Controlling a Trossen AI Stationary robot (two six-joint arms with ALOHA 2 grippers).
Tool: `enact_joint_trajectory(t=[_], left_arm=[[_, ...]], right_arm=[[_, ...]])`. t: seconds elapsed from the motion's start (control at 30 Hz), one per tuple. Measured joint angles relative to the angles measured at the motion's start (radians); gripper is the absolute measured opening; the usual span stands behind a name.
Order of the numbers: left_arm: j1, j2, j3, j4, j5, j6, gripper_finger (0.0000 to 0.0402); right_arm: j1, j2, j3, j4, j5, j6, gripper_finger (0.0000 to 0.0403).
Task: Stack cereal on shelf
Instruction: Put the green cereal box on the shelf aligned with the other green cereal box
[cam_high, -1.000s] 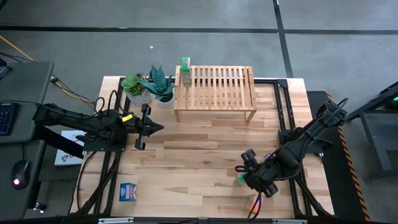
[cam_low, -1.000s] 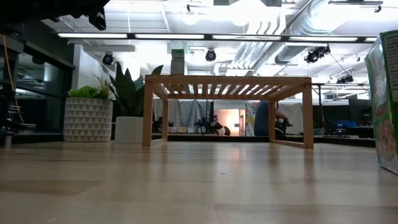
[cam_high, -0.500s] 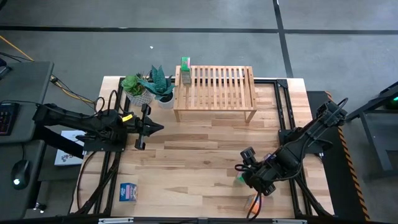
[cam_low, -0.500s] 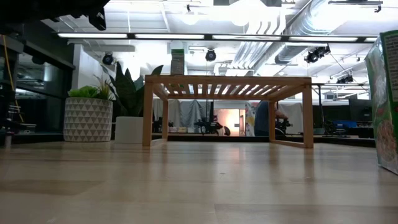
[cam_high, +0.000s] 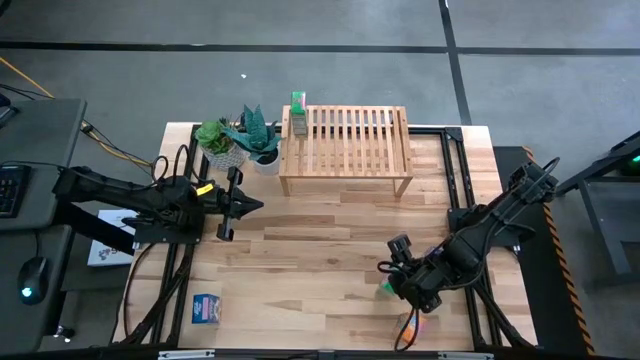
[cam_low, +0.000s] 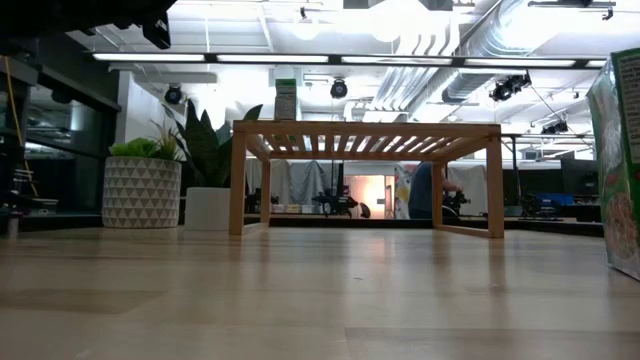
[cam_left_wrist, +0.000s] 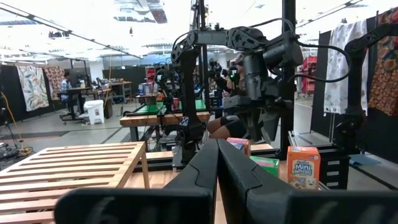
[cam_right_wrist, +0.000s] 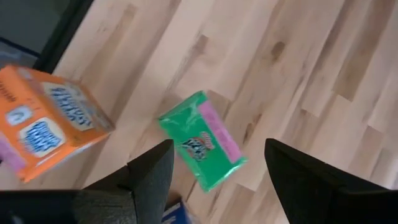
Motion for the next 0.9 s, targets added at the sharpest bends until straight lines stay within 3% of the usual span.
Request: enact_joint_trajectory(t=[0.3,0.47,0.67,0.9], left_arm=[[0.000,0.000,0.000,0.000,0.000,0.000,0.0000],[0.000,0.000,0.000,0.000,0.000,0.000,0.0000],[0.000,0.000,0.000,0.001,0.000,0.003,0.0000],[0.000,0.000,0.000,0.002,0.000,0.000,0.0000]], right_arm=[[-0.002,0.000,0.000,-0.031,-0.040,-0.005,0.0246],[-0.028,0.011,0.000,-0.084,-0.132,0.023,0.0246],[-0.072,0.121,0.000,-0.102,-0.276,-0.040,0.0246],[-0.121,0.176,0.023,-0.252,-0.289,-0.024,0.0246]])
